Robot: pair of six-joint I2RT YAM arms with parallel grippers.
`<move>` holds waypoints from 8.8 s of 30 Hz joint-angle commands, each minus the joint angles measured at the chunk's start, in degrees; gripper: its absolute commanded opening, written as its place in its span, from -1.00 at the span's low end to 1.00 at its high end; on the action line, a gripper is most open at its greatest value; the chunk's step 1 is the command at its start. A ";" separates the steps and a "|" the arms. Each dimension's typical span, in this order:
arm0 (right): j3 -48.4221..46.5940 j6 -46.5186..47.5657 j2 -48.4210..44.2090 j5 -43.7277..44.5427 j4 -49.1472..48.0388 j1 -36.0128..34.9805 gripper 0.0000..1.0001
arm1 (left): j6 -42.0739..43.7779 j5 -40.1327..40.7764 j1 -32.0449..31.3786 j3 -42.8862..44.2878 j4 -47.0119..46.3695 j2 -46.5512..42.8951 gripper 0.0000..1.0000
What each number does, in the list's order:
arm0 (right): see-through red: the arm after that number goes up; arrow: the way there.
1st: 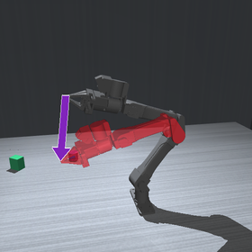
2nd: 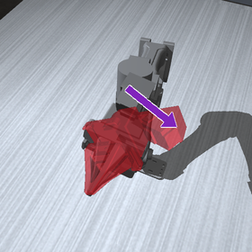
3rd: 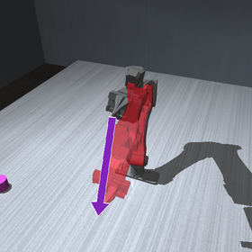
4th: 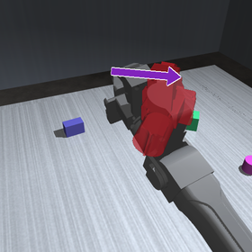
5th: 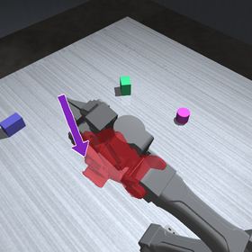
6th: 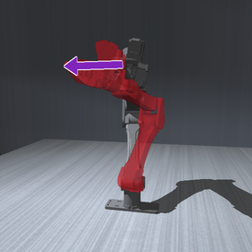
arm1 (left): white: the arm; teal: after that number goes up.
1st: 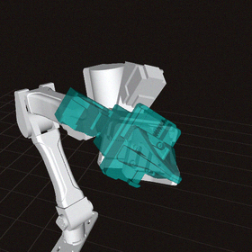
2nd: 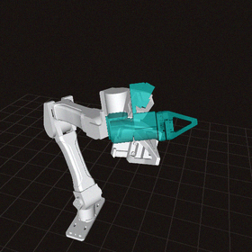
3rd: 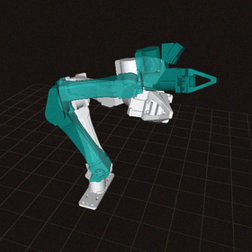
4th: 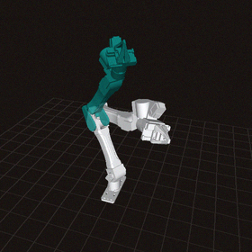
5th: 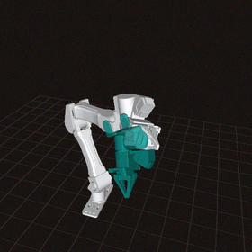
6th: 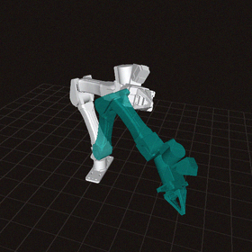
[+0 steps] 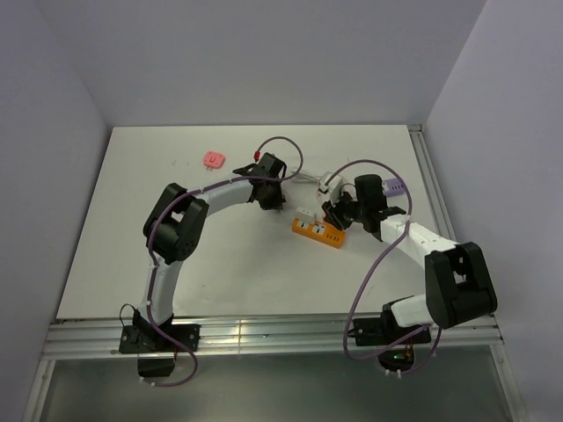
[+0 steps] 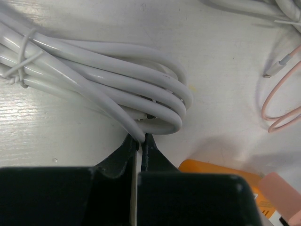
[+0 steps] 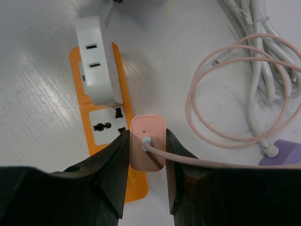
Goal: Insert the plug
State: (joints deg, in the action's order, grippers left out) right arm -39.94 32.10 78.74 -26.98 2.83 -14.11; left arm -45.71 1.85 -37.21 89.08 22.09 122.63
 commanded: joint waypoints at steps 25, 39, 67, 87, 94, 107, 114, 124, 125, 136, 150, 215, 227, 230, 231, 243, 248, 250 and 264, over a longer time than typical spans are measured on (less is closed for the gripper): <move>2.15 0.77 -6.85 -7.56 -2.57 -1.18 -1.00 | 0.98 0.61 -1.11 0.31 -1.70 -0.72 -0.99; 1.45 1.92 -5.00 -7.91 -1.51 -1.80 -1.00 | 0.71 0.35 -1.64 -0.31 -2.13 -0.64 -0.99; 7.60 0.07 -9.48 -5.97 -9.95 -2.50 -1.00 | 0.98 0.53 -2.34 -0.57 -1.87 -0.99 -0.99; 6.28 0.25 -7.73 -10.20 -8.72 -0.13 -1.00 | 1.42 1.14 -2.25 -0.48 -1.43 -0.72 -0.99; 6.72 0.69 -7.02 -9.49 -8.54 -0.66 -1.00 | 1.42 0.97 -2.25 -0.48 -1.61 -0.64 -0.99; 6.98 1.39 -5.79 -10.64 -9.42 -0.66 -1.00 | 1.24 0.61 -2.25 -0.75 -1.87 -0.55 -0.99; 6.63 1.56 -4.82 -10.55 -9.69 -0.66 -1.00 | 0.98 0.53 -2.25 -1.01 -2.22 -0.64 -0.99; 7.60 1.04 -4.47 -10.11 -11.88 -0.57 -1.00 | 0.98 0.35 -2.25 -1.19 -2.22 -0.29 -0.99; 7.77 1.12 -4.82 -10.19 -12.23 -0.66 -1.00 | 0.98 0.26 -2.25 -1.10 -2.22 -0.20 -0.99; 8.13 4.38 -5.00 -11.95 -12.49 -0.39 -1.00 | 1.15 0.44 -2.25 -1.10 -2.14 -0.55 -0.99; 7.16 3.07 -6.41 -10.12 -9.86 -1.10 -1.00 | 1.24 0.44 -2.34 -0.92 -2.22 -0.63 -0.99; 9.45 -2.47 -12.21 -9.93 -12.23 -4.26 -1.00 | 1.51 1.23 -2.95 -3.74 -2.57 -2.75 -0.99; 8.48 -1.78 -9.75 -8.62 -9.51 -5.40 -1.00 | 1.42 0.88 -2.95 -3.65 -2.49 -2.66 -0.99; 8.57 -1.25 -8.26 -7.47 -9.60 -6.46 -1.00 | 1.15 0.70 -2.95 -3.91 -3.01 -2.75 -0.99; 8.48 -1.07 -7.82 -7.30 -9.60 -6.46 -1.00 | 1.15 0.53 -2.95 -3.91 -3.01 -2.83 -0.99; 11.03 -0.54 -8.16 -5.54 -13.55 -6.72 -1.00 | 0.89 -0.09 -3.13 -4.00 -3.28 -2.48 -0.99; 13.40 -2.04 -12.90 -2.73 -16.80 -6.72 -1.00 | 0.98 0.09 -3.13 -4.18 -3.28 -2.66 -0.99; 12.97 -2.39 -14.84 -1.32 -16.11 -6.72 -1.00 | 0.98 0.17 -3.13 -4.18 -3.10 -2.57 -0.99; 11.64 -21.96 -21.95 2.28 -14.51 -7.51 -1.00 | 4.84 -0.26 -0.67 -2.78 2.07 -3.89 -0.99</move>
State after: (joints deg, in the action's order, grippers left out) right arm -26.96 19.51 59.00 -27.42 -9.67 -21.04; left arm -44.10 2.79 -38.79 85.32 19.53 120.55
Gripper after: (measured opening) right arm 0.392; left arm 0.042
